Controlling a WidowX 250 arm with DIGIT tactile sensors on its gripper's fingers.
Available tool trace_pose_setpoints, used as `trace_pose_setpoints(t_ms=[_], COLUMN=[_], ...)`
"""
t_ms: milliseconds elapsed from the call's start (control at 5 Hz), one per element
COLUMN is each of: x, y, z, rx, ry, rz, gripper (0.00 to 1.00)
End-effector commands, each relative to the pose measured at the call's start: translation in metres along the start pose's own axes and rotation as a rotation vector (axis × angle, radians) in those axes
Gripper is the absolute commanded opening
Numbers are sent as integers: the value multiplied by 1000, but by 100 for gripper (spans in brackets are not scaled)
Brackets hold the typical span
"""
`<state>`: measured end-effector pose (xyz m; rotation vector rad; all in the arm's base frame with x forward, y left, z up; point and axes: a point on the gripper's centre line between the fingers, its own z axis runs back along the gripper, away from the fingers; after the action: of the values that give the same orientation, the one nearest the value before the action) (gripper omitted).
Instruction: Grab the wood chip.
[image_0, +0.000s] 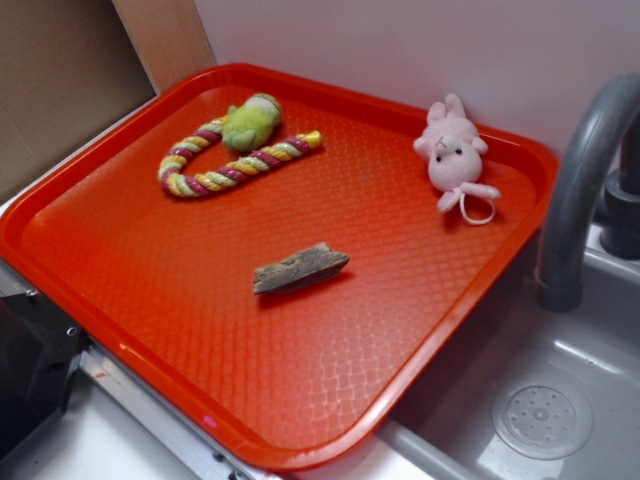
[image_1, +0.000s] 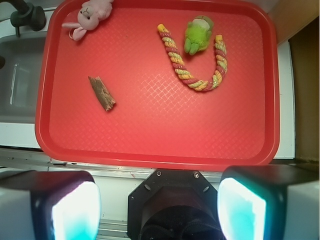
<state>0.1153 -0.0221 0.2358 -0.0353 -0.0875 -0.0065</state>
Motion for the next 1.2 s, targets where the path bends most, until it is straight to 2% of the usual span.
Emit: trace_pose_setpoints(t_ms=[0, 200, 400, 600, 800, 1000], x=[0, 47, 72, 90, 92, 83], y=[0, -20, -40, -57, -88, -106], z=[0, -32, -48, -66, -101, -127], rx=[0, 46, 55, 47, 40, 58], ry=[0, -113, -224, -286, -227, -161], rz=[0, -254, -391, -469, -582, -630], gripper=[100, 100, 100, 100, 100, 100])
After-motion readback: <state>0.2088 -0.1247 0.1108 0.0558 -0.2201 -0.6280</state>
